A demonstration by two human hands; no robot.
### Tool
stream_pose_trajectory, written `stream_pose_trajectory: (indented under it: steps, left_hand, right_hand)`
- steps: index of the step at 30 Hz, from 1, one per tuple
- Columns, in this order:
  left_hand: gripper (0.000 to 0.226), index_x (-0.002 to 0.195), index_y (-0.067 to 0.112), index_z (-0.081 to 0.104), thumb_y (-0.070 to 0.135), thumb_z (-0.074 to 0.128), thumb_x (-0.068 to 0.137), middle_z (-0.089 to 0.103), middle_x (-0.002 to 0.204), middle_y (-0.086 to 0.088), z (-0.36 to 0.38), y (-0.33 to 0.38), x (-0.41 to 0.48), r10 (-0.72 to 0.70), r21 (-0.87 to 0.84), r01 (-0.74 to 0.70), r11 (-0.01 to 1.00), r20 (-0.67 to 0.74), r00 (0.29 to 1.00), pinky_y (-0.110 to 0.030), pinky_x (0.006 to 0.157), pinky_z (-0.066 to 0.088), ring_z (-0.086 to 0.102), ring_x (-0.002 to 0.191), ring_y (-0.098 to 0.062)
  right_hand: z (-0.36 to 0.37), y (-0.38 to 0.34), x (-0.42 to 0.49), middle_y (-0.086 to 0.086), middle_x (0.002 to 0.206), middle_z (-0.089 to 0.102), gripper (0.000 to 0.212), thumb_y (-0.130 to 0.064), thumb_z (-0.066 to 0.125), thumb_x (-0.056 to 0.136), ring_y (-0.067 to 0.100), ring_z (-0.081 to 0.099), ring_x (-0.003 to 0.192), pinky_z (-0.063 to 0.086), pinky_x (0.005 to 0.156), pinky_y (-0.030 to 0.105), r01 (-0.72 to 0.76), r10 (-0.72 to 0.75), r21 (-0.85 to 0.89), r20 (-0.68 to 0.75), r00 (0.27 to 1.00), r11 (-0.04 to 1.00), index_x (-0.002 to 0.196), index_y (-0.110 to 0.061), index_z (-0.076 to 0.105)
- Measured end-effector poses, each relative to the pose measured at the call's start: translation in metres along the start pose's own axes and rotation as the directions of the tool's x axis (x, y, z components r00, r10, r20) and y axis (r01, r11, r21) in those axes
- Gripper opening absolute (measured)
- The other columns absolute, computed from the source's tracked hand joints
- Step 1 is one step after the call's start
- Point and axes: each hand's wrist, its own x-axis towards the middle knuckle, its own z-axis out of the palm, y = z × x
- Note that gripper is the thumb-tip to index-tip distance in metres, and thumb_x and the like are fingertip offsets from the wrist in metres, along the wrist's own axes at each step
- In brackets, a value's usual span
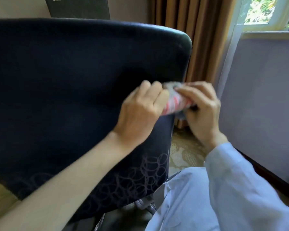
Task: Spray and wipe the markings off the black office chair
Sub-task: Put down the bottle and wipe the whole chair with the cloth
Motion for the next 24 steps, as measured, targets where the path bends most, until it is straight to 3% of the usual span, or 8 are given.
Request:
stream_pose_trajectory:
  steps: [4, 7, 10, 13, 17, 19, 24]
  left_hand:
    - [0.014, 0.093, 0.006, 0.068, 0.000, 0.058, 0.085, 0.063, 0.087, -0.009, -0.011, -0.011, 0.035, 0.011, 0.057, -0.006, 0.998, -0.083, 0.997, -0.030, 0.069, 0.044, 0.055, 0.081, -0.026]
    - [0.015, 0.091, 0.007, 0.070, -0.001, 0.058, 0.090, 0.061, 0.079, -0.006, 0.003, -0.008, 0.000, 0.032, 0.070, -0.028, 0.997, -0.061, 0.998, -0.031, 0.064, 0.043, 0.055, 0.071, -0.025]
    - [0.015, 0.090, 0.009, 0.071, 0.001, 0.059, 0.091, 0.059, 0.074, -0.003, 0.026, -0.002, -0.064, 0.064, 0.021, -0.065, 0.998, 0.041, 0.997, -0.032, 0.062, 0.043, 0.051, 0.065, -0.023]
    - [0.013, 0.083, 0.011, 0.069, 0.002, 0.062, 0.087, 0.057, 0.072, -0.001, 0.050, 0.009, -0.139, 0.139, -0.040, -0.134, 0.990, 0.210, 0.968, -0.032, 0.061, 0.048, 0.051, 0.065, -0.021]
    - [0.014, 0.077, 0.014, 0.066, 0.000, 0.065, 0.078, 0.051, 0.069, 0.000, 0.065, 0.019, -0.198, 0.181, -0.062, -0.170, 0.984, 0.377, 0.909, -0.028, 0.058, 0.042, 0.047, 0.065, -0.018]
    - [0.014, 0.078, 0.013, 0.067, 0.000, 0.061, 0.080, 0.051, 0.070, -0.001, 0.062, 0.016, -0.192, 0.153, -0.064, -0.139, 0.988, 0.366, 0.918, -0.028, 0.057, 0.042, 0.046, 0.066, -0.019]
    - [0.015, 0.082, 0.012, 0.067, 0.001, 0.058, 0.087, 0.053, 0.072, -0.003, 0.029, 0.000, -0.100, 0.065, -0.037, -0.059, 0.998, 0.177, 0.982, -0.030, 0.061, 0.038, 0.047, 0.067, -0.021]
  right_hand:
    - [-0.005, -0.003, 0.038, 0.018, 0.103, 0.064, 0.021, -0.013, 0.067, 0.087, 0.033, 0.059, 0.099, 0.050, 0.087, 0.040, 0.056, -0.057, -0.012, -0.079, 0.995, 0.998, 0.105, -0.002, 0.071]
    - [0.012, 0.000, 0.001, 0.018, 0.099, 0.062, 0.022, -0.001, 0.074, 0.080, 0.036, 0.057, 0.097, 0.047, 0.086, 0.040, 0.007, -0.007, -0.013, -0.070, 0.998, 1.000, 0.101, -0.001, 0.073]
    - [0.039, -0.002, -0.071, 0.013, 0.097, 0.062, 0.036, 0.016, 0.066, 0.069, 0.033, 0.056, 0.096, 0.042, 0.091, 0.027, -0.113, 0.115, -0.030, 0.035, 0.993, 0.993, 0.099, -0.002, 0.073]
    - [0.069, -0.014, -0.157, 0.001, 0.095, 0.059, 0.035, 0.005, 0.061, 0.066, 0.029, 0.055, 0.092, 0.037, 0.082, 0.017, -0.317, 0.334, -0.108, 0.234, 0.913, 0.942, 0.097, -0.010, 0.071]
    - [0.090, -0.026, -0.206, -0.008, 0.087, 0.050, 0.029, -0.007, 0.055, 0.069, 0.023, 0.054, 0.082, 0.038, 0.064, 0.020, -0.445, 0.486, -0.197, 0.375, 0.789, 0.874, 0.091, -0.019, 0.069]
    - [0.087, -0.024, -0.192, -0.005, 0.087, 0.056, 0.036, -0.003, 0.050, 0.066, 0.023, 0.055, 0.085, 0.040, 0.066, 0.023, -0.454, 0.488, -0.178, 0.350, 0.800, 0.873, 0.091, -0.018, 0.071]
    - [0.052, -0.027, -0.088, 0.006, 0.091, 0.065, 0.049, 0.004, 0.044, 0.058, 0.029, 0.058, 0.090, 0.043, 0.081, 0.025, -0.308, 0.315, -0.071, 0.130, 0.940, 0.949, 0.094, -0.010, 0.075]
